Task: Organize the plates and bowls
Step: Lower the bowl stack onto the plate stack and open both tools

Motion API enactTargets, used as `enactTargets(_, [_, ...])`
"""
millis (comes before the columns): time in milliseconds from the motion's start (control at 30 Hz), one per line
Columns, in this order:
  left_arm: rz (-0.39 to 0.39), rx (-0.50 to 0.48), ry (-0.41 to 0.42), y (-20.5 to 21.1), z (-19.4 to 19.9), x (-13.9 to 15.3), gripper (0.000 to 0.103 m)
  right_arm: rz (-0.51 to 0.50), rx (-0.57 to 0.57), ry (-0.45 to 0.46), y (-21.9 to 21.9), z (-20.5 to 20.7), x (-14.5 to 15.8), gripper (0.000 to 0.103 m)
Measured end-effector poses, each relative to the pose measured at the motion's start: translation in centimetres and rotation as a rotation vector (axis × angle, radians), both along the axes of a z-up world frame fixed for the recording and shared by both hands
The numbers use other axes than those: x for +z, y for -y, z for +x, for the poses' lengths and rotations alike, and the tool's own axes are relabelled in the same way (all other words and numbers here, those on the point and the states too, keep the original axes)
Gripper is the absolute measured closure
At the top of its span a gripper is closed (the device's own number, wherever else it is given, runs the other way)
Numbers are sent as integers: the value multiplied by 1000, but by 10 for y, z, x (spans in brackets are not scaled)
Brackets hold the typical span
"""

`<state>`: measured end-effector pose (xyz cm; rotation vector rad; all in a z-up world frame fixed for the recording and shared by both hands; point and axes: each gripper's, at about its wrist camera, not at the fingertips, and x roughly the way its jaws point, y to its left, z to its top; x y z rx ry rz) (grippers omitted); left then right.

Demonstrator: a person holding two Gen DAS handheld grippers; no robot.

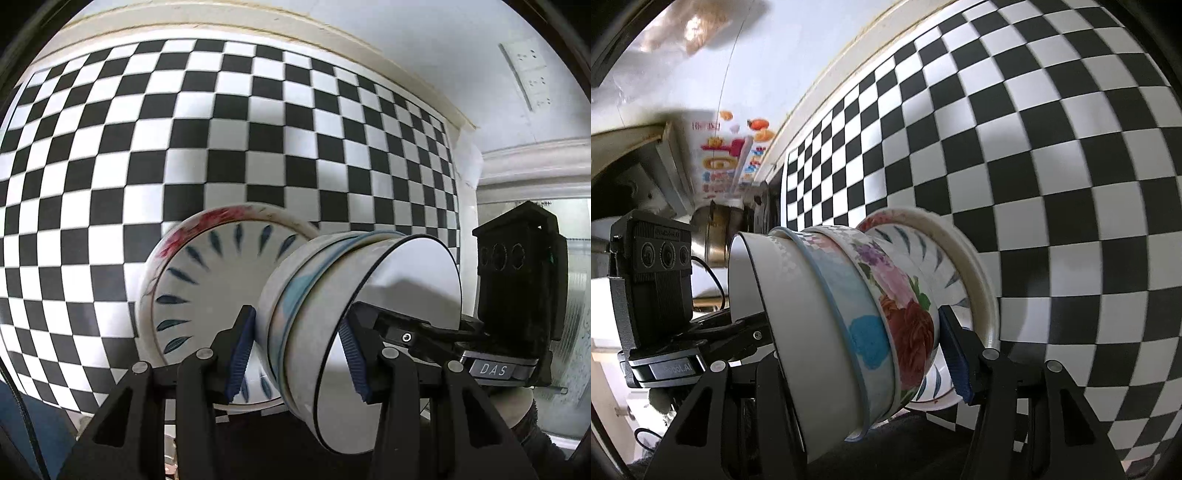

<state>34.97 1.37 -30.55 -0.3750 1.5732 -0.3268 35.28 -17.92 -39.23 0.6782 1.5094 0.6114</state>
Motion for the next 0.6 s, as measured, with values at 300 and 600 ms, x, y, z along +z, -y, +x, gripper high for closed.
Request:
enactTargets(300, [0, 46, -42, -16, -12, -20, 61, -24, 64, -29, -27, 3, -20, 45])
enactTargets(600, [-7, 71, -73, -20, -19, -36, 61, -51, 91, -43, -38, 4, -33, 45])
